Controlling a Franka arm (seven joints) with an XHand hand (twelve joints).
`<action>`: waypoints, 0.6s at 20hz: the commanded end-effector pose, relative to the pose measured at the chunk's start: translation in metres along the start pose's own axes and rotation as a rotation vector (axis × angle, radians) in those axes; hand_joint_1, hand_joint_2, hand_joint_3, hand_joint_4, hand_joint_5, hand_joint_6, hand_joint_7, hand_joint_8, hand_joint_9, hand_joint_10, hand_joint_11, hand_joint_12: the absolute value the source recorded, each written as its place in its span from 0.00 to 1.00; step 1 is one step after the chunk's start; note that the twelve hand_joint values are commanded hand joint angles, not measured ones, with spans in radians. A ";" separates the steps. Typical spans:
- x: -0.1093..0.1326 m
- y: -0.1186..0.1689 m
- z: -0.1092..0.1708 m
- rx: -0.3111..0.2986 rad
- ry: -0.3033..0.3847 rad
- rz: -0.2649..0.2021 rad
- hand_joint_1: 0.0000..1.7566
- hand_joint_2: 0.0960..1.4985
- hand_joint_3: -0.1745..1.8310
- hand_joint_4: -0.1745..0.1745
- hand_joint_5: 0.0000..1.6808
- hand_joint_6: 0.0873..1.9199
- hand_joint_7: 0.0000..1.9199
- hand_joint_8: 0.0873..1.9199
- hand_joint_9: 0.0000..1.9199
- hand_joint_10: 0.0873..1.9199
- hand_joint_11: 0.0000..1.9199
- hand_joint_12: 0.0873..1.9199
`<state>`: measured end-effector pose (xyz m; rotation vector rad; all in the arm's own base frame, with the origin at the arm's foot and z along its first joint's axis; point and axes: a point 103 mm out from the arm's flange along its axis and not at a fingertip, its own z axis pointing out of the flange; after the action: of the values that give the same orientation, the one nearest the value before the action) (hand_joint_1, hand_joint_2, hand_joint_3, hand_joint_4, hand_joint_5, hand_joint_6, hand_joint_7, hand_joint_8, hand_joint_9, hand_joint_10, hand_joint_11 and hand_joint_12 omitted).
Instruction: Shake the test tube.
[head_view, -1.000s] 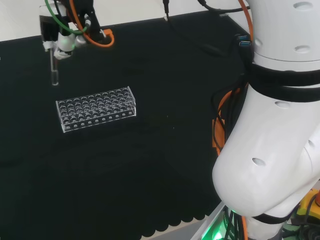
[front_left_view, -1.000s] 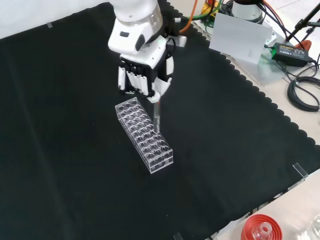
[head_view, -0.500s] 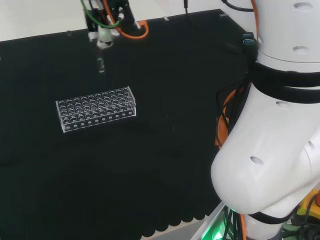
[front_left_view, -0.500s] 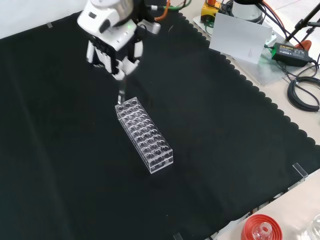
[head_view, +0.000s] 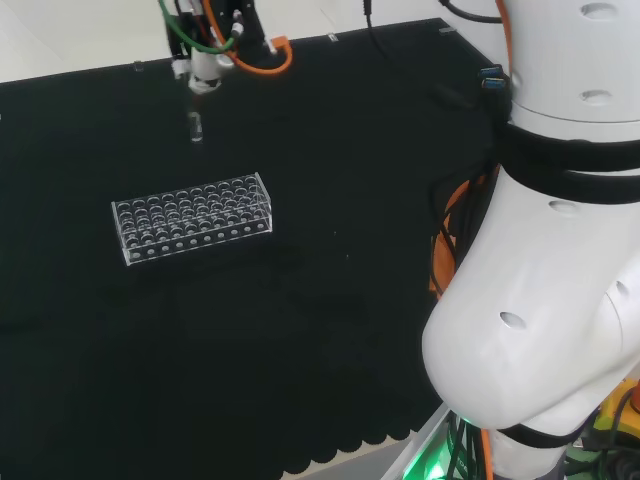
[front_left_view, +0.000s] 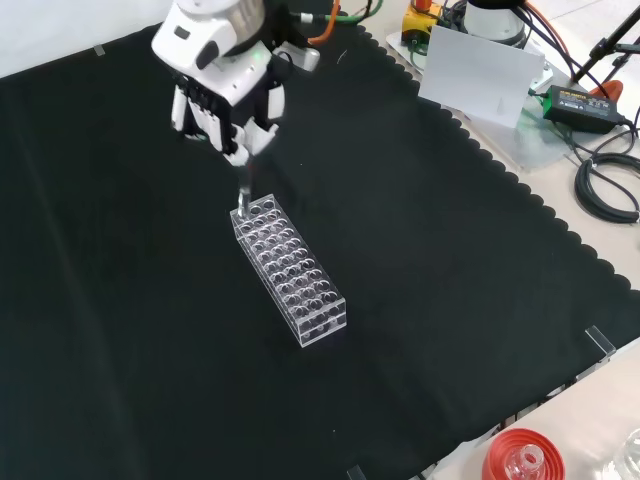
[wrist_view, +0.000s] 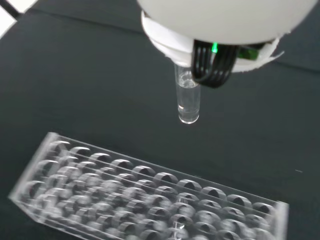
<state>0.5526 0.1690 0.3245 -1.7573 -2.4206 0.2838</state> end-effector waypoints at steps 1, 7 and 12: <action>0.059 0.014 -0.005 -0.015 0.063 -0.123 0.82 0.30 0.49 0.00 0.80 0.26 0.76 0.31 0.72 0.16 0.41 0.62; 0.074 0.014 -0.008 -0.024 0.067 -0.158 0.82 0.30 0.49 0.00 0.80 0.26 0.76 0.31 0.72 0.16 0.41 0.62; 0.036 0.009 0.000 -0.001 0.035 -0.078 0.82 0.30 0.49 0.00 0.80 0.26 0.76 0.31 0.72 0.16 0.41 0.62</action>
<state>0.5457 0.2368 0.3272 -1.5641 -2.4988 0.1919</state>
